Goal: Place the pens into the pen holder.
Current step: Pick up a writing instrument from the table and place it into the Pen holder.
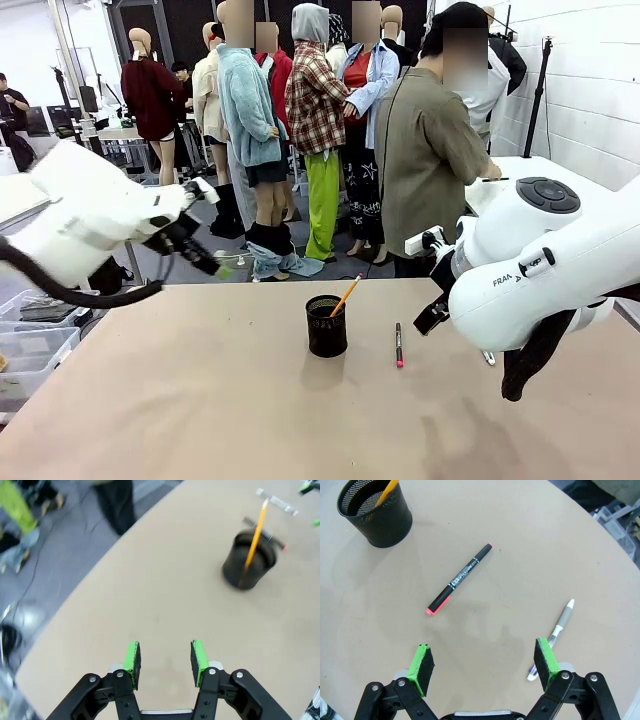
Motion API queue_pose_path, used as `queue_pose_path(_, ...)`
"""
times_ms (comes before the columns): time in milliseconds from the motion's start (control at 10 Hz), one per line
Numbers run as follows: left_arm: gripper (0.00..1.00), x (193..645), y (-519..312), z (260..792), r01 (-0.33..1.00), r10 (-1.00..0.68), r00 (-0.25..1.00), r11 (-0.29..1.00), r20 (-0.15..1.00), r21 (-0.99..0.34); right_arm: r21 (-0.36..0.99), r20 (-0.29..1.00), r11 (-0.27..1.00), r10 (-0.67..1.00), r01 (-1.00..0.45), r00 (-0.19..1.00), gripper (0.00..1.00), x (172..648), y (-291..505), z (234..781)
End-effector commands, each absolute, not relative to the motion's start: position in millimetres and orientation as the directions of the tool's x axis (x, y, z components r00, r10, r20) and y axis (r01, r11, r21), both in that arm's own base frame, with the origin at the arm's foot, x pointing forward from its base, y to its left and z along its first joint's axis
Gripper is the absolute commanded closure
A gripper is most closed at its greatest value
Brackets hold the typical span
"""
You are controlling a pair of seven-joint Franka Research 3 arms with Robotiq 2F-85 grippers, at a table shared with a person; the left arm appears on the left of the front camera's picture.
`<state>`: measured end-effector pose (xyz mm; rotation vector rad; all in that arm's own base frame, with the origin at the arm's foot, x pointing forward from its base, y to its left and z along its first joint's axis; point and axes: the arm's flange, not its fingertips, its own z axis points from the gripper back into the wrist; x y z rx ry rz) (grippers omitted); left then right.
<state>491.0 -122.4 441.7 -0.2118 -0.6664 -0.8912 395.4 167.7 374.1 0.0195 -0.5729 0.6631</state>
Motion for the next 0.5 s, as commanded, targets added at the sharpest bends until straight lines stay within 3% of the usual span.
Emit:
queue_pose_path(0, 0.46, 475.8, -99.2, 492.0, 0.703, -0.633, 0.605, 0.71, 0.483, 0.05, -0.16, 0.508, 0.793, 0.577, -0.587, 0.64, 0.0, 395.0, 168.0, 373.8)
queue_pose_path(400, 0.46, 440.7, -41.3, 493.3, 0.53, -0.512, 0.765, 0.845, 0.391, 0.068, -0.16, 0.508, 0.793, 0.577, -0.587, 0.64, 0.0, 395.0, 168.0, 373.8)
